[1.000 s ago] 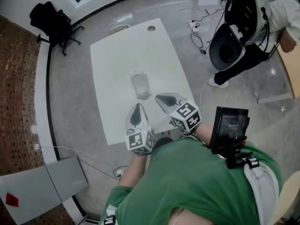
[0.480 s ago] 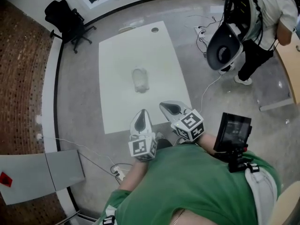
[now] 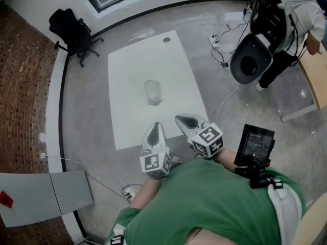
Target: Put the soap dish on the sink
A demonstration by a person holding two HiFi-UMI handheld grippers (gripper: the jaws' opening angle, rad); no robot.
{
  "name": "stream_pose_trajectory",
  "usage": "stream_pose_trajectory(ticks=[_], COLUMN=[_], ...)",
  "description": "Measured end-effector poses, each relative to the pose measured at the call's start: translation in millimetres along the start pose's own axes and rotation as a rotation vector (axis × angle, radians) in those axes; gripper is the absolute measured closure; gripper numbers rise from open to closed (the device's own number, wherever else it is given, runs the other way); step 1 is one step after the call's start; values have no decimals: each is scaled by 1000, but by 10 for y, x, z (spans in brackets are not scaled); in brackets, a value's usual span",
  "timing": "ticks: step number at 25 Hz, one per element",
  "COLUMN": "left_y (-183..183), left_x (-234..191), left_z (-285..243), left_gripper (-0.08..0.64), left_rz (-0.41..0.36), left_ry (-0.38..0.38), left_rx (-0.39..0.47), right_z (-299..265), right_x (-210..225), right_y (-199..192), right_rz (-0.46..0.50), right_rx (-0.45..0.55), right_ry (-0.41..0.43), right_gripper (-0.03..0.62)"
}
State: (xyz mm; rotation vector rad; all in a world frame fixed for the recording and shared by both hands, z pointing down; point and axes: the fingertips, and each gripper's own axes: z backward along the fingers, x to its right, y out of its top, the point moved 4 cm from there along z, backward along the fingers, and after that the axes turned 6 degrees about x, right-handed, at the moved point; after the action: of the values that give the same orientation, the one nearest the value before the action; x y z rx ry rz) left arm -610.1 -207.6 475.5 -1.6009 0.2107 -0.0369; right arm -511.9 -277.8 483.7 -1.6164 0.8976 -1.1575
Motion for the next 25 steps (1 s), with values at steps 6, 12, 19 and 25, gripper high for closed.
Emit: stream_pose_trajectory(ticks=[6, 12, 19, 25], left_y=[5, -18, 12, -6], left_x=[-48, -25, -59, -59], left_z=[6, -15, -25, -76], left_gripper=[555, 555, 555, 555], left_rz=[-2, 0, 10, 19], left_ry=[-7, -7, -9, -13], left_rx=[11, 18, 21, 21], right_z=[-20, -2, -26, -47], right_x=[-6, 30, 13, 46], right_y=[4, -2, 44, 57], right_rz=[9, 18, 22, 30], right_rx=[15, 18, 17, 11], right_ry=[-11, -18, -29, -31], right_gripper=[589, 589, 589, 589])
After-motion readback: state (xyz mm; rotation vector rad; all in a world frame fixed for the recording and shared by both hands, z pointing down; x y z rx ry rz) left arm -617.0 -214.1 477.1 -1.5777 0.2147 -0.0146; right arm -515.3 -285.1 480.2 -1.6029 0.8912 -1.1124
